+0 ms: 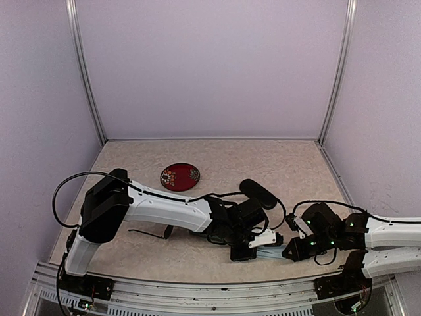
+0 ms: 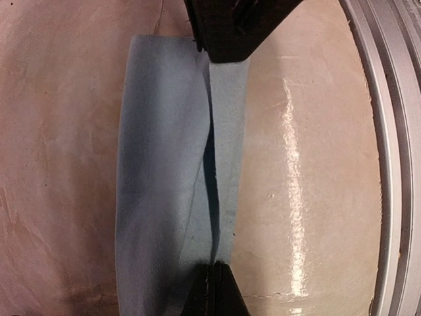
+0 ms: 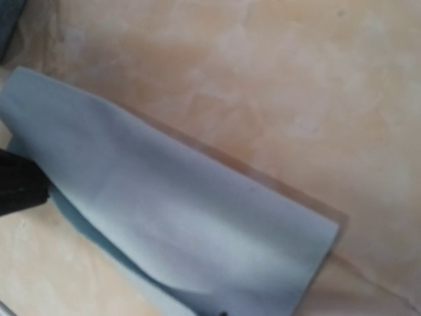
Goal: Organize the sunglasses
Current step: Fold the glasses cleaning cloth at the center of the board.
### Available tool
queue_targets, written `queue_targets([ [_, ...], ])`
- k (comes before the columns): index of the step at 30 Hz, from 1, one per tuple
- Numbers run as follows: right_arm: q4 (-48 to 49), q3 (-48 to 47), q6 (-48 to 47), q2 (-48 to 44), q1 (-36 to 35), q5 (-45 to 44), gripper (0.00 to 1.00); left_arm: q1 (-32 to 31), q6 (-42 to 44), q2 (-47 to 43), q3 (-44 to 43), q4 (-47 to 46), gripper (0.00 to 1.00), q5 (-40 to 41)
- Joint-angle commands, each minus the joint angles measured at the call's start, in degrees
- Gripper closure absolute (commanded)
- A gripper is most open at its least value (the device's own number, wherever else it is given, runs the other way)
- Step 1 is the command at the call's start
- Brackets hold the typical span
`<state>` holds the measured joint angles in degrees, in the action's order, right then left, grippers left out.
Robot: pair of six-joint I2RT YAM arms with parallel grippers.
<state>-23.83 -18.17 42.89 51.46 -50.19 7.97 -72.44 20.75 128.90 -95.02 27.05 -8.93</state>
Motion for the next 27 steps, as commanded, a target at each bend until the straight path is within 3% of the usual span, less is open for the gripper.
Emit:
queue_targets([
  [1, -0.4, -0.4, -0.5, -0.8, -0.6, 0.0, 0.88, -0.3, -1.0, -2.1, -1.6, 1.4, 1.00, 0.8],
  [6, -1.4, -1.0, -0.5, -1.9, -0.7, -0.7, 0.80, -0.4, -1.3, -2.4, -1.9, 1.8, 1.00, 0.9],
  [18, -2.5, -1.9, 1.4, -3.3, -0.7, -4.1, 0.74, -0.9, -2.0, -2.0, -2.6, 2.7, 1.00, 0.7],
  [27, -2.0, -3.4, 3.1, 1.4, -0.4, -9.5, 0.68, -0.9, -2.0, -3.4, -2.3, 2.4, 1.00, -0.5],
])
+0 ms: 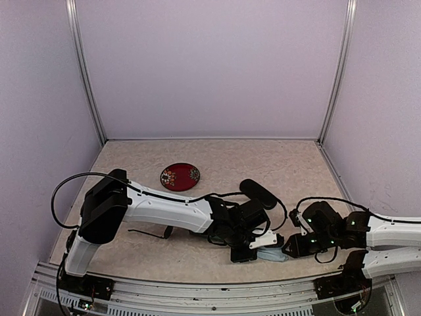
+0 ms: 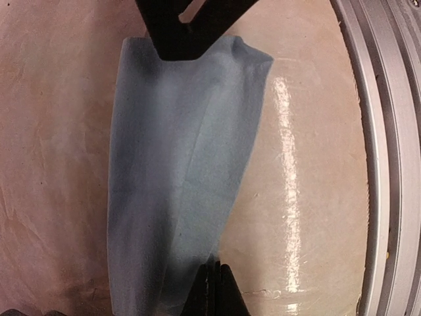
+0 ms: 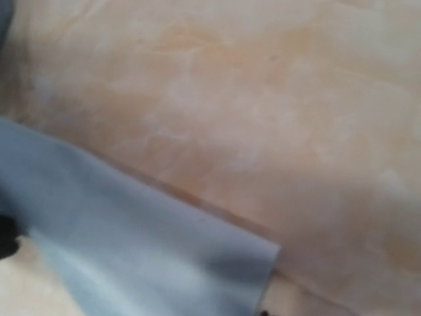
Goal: Organize the sunglasses
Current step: Fold the glasses cleaning cloth at the center of the board.
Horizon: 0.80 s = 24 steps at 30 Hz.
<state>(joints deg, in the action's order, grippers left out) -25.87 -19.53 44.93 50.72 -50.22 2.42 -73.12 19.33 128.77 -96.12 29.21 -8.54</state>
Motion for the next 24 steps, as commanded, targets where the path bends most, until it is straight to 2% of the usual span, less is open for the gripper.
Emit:
queue_targets([
  [1, 0.0, -2.3, 1.0, 2.7, -0.3, -4.4, 0.68, -0.3, -0.7, -3.6, -0.9, -0.1, 1.00, -0.9],
  [15, 6.7, -2.3, -4.1, 9.4, 3.9, -1.3, 0.79, 1.5, -4.8, -8.1, 6.0, -6.9, 0.74, 3.6],
  [20, 8.0, -2.5, -5.3, 11.0, 5.1, -1.6, 0.90, 1.8, -6.0, -8.2, 7.8, -8.0, 0.70, 4.6],
  [24, 7.6, -2.9, -6.3, 11.4, 6.2, -2.9, 0.94, 1.7, -6.9, -8.0, 9.1, -8.9, 0.69, 4.8],
])
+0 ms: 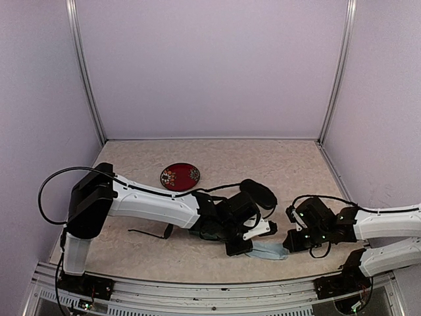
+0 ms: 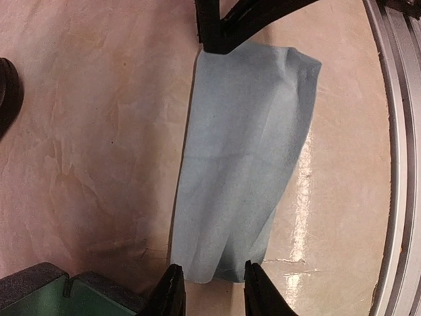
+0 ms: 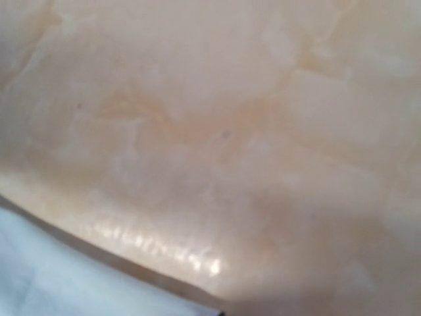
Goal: Organize the sunglasses
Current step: Fold the glasses cleaning cloth at the center of the board, then smooth out the folded cleaning cloth at the center of the board.
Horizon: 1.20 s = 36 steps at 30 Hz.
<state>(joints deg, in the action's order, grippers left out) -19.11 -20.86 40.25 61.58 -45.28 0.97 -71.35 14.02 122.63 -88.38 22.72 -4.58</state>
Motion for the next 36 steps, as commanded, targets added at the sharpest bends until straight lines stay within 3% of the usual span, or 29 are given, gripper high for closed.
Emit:
queue_targets([
  [1, 0.9, -1.7, -1.8, 0.6, 1.5, -1.5, 0.95, -0.1, -1.7, -1.8, 1.6, -2.8, 0.69, 0.7],
  [7, 0.5, -2.6, -2.4, 1.8, 2.6, -3.2, 0.93, -0.6, -1.3, -1.1, 2.4, -4.5, 0.69, -1.3],
  [12, -0.8, -3.2, -2.3, 0.9, 2.6, -3.3, 0.81, -1.0, -1.4, -0.4, 2.0, -6.3, 0.68, -2.5],
  [17, -1.3, -2.1, -2.8, -6.8, 2.6, -0.3, 0.74, -0.8, -3.2, -1.4, 3.4, -10.5, 0.68, -3.0],
  [24, -0.2, 1.6, -1.1, -13.5, 1.8, 6.1, 0.79, 0.7, -7.2, -0.3, 3.2, -14.3, 0.68, -1.6],
  [36, 0.8, 3.8, 1.9, -12.8, -2.8, 7.9, 0.82, 2.8, -10.2, 3.3, 0.9, -14.6, 0.69, -0.3],
])
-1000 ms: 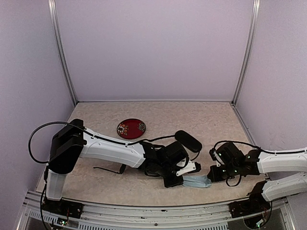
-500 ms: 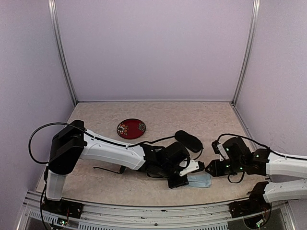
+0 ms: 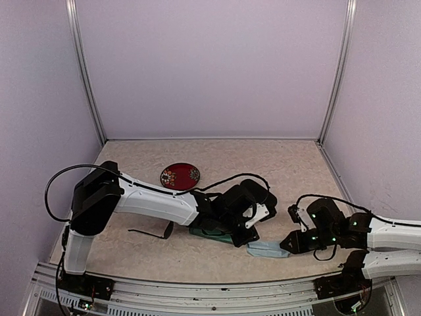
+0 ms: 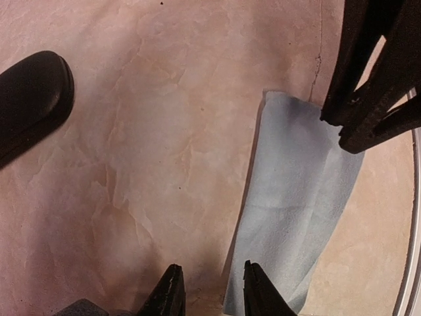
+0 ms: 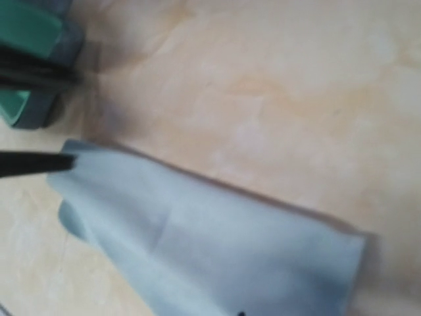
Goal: Organize the sunglasses
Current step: Smooth out the folded cleaning cloth at the center of the board.
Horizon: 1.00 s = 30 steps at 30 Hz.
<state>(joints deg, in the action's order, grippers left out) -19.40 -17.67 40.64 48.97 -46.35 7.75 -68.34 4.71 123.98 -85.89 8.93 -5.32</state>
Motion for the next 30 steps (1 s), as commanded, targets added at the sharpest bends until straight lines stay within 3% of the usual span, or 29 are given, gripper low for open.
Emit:
queue_targets([
  [1, 1.3, 0.7, 1.6, -0.2, -2.1, 1.3, 0.82, -0.4, -0.8, 2.2, -1.8, -0.6, 0.69, 0.6],
  [19, 7.6, 0.3, 2.1, 9.2, -5.8, 1.5, 0.82, -1.7, 1.8, 6.0, -4.5, 2.7, 0.69, 4.5],
  [30, 2.3, 1.1, 3.0, 8.1, -5.9, 0.5, 0.83, -1.7, 1.7, 6.8, -4.8, 2.6, 0.69, 9.0],
])
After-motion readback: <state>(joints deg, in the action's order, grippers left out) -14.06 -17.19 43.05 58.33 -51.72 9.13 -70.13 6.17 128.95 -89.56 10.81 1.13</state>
